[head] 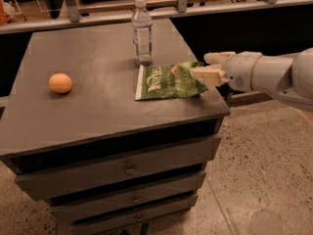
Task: Move green jalapeno chip bag near orange
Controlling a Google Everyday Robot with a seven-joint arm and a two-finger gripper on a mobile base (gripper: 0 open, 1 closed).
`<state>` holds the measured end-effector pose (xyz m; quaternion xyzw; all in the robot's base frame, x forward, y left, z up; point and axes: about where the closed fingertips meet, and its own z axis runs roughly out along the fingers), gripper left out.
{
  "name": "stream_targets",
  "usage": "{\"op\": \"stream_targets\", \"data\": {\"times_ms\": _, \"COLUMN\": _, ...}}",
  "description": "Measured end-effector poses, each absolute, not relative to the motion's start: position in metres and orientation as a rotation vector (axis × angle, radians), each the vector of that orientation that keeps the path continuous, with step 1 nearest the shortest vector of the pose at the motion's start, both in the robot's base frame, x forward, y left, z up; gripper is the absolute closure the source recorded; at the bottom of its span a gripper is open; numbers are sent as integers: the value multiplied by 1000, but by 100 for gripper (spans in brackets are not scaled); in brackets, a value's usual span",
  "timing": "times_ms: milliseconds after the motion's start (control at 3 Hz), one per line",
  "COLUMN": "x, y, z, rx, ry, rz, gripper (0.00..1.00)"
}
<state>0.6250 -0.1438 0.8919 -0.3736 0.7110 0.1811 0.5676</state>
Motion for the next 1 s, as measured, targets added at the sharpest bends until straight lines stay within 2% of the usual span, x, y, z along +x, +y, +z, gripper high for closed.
{"op": "stream_targets", "data": {"times_ms": 333, "x": 614, "y": -169, "z": 892, "rx": -882, "ry": 1683, "rz": 445, "gripper": 19}}
{"op": "stream_targets", "data": {"times_ms": 667, "x": 612, "y": -177, "z": 889, "rx": -894, "ry": 1688, "rz": 482, "gripper": 0}}
{"op": "stream_targets", "data": {"times_ms": 1000, "x": 617, "y": -167, "z": 887, "rx": -908, "ry": 1688, "rz": 516, "gripper": 0}}
